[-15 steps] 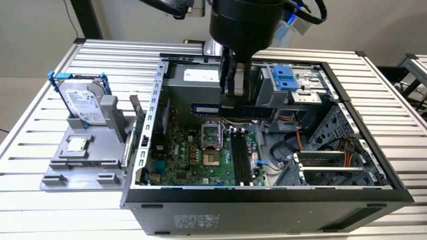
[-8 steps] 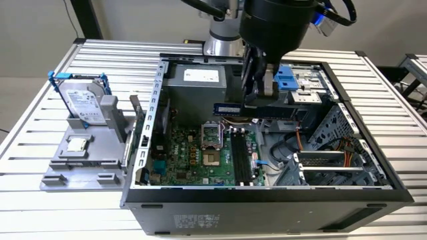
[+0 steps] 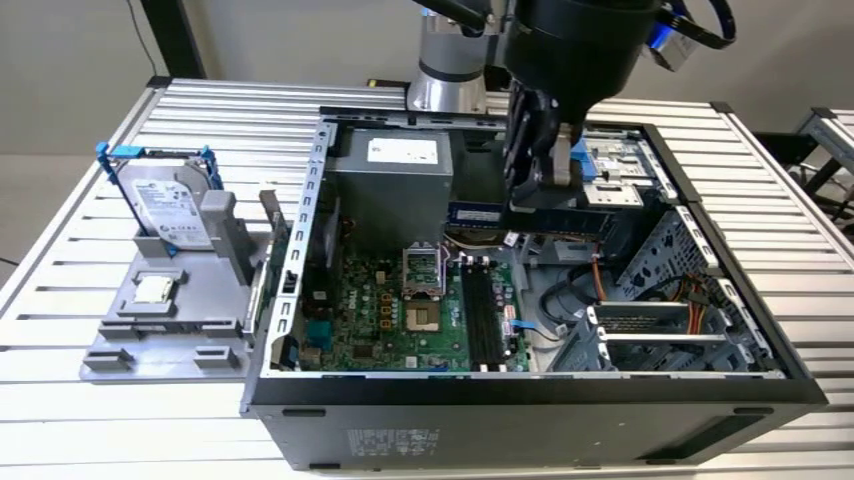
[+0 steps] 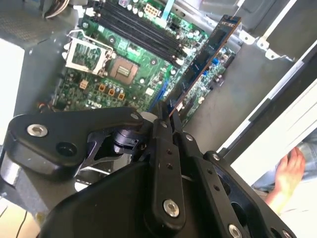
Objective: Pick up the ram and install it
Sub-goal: 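Pick up the ram and move it above insertion slot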
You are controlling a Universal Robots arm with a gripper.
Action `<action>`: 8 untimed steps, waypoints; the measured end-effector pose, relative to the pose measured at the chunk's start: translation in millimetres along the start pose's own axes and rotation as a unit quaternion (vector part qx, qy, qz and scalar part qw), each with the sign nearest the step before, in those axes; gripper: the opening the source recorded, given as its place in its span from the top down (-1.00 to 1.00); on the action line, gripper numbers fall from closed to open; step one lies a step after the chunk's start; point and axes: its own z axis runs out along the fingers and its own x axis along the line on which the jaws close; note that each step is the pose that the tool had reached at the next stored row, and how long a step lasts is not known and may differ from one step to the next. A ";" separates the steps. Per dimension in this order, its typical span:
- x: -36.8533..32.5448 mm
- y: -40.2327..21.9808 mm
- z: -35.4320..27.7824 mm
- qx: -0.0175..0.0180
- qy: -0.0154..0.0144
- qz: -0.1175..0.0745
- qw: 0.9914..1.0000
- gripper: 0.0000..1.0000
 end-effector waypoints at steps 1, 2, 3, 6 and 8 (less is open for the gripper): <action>-0.6 -2.8 -0.1 0.000 0.001 0.001 1.000 1.00; -1.3 -5.9 -0.2 0.000 0.002 0.002 1.000 1.00; -1.8 -8.8 -0.3 0.000 0.003 0.003 1.000 1.00; -3.7 -15.7 -0.4 0.000 0.004 0.005 1.000 1.00; -4.0 -16.2 -0.4 0.000 0.005 0.005 1.000 1.00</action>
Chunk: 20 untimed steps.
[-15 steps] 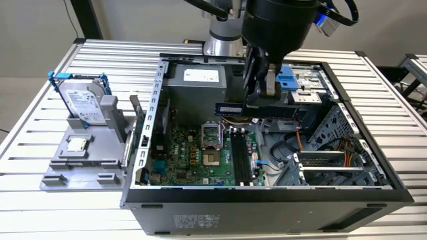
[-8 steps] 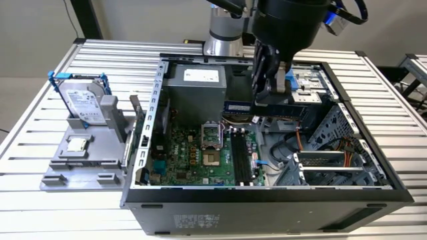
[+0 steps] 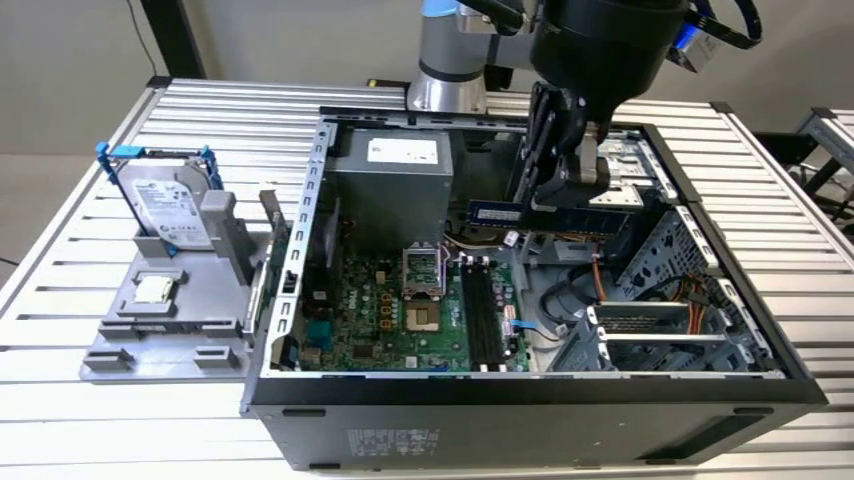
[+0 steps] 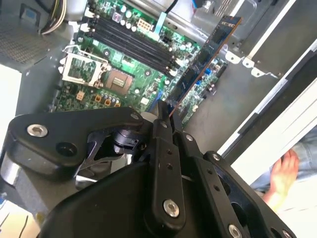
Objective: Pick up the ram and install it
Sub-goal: 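Pick up the ram and move it above insertion slot, then insert the ram into the slot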
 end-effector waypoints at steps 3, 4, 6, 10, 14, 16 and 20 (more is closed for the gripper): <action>0.0 0.0 0.0 0.000 0.000 0.000 1.000 1.00; -0.1 -0.1 0.0 0.000 0.000 0.000 1.000 1.00; -3.7 0.2 -0.2 0.000 0.000 0.000 1.000 1.00; -19.0 1.5 -1.0 0.000 0.000 0.000 1.000 1.00; -31.6 2.6 -0.8 0.000 -0.001 0.001 1.000 1.00; -32.7 2.6 -0.2 0.000 -0.005 0.002 1.000 1.00; -33.7 2.7 0.8 -0.002 -0.025 0.004 1.000 1.00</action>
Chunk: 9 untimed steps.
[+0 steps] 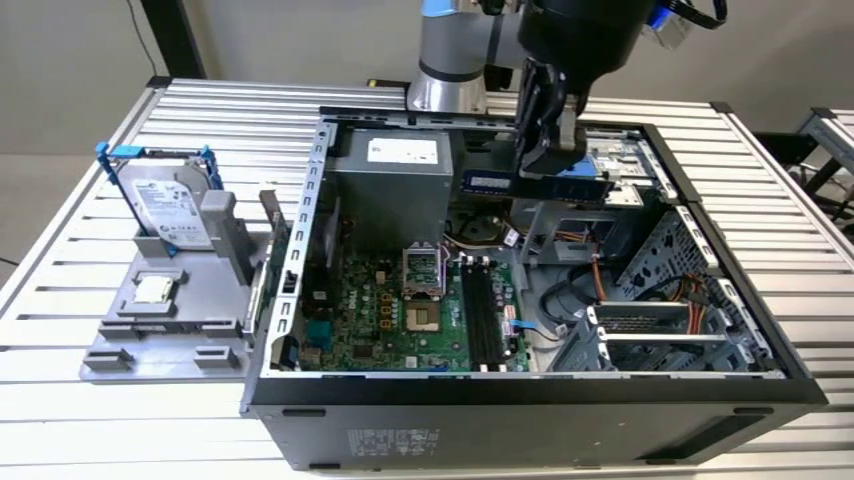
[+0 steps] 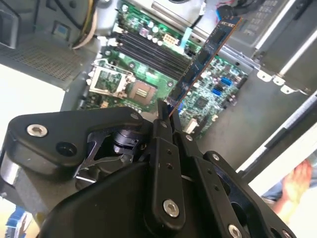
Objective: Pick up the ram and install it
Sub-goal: 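Insert the ram into the slot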
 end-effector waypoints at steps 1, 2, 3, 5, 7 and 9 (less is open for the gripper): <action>-0.9 0.1 0.7 0.000 0.000 0.000 1.000 1.00; -2.4 0.2 1.2 0.000 0.000 0.001 1.000 1.00; -4.2 0.3 1.4 0.000 0.000 0.001 1.000 1.00; -8.9 0.7 1.9 0.000 0.000 0.002 1.000 1.00; -14.4 1.2 2.4 0.000 0.000 0.002 1.000 1.00; -21.0 1.7 2.9 0.000 0.000 0.002 1.000 1.00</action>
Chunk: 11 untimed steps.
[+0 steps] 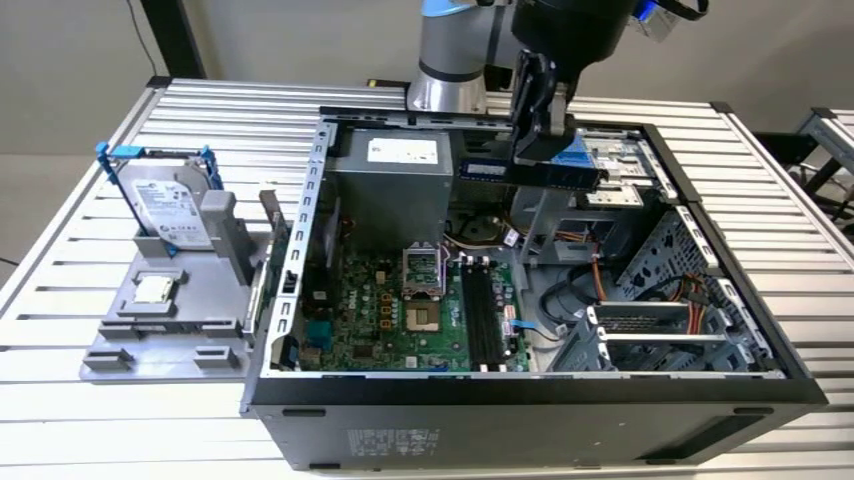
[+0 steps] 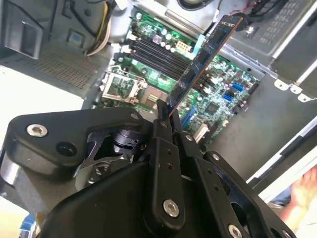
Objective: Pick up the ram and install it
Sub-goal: 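Insert the ram into the slot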
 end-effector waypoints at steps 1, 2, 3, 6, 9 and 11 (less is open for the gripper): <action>-3.4 0.3 0.3 0.000 0.000 0.000 1.000 1.00; -6.5 0.6 0.5 0.000 0.000 0.000 1.000 1.00; -9.3 0.9 0.9 0.000 0.000 0.000 1.000 1.00; -15.7 1.5 1.4 0.000 0.000 0.001 1.000 1.00; -16.4 1.5 1.5 0.000 0.000 0.000 1.000 1.00; -16.4 1.5 1.6 0.000 0.000 -0.002 1.000 1.00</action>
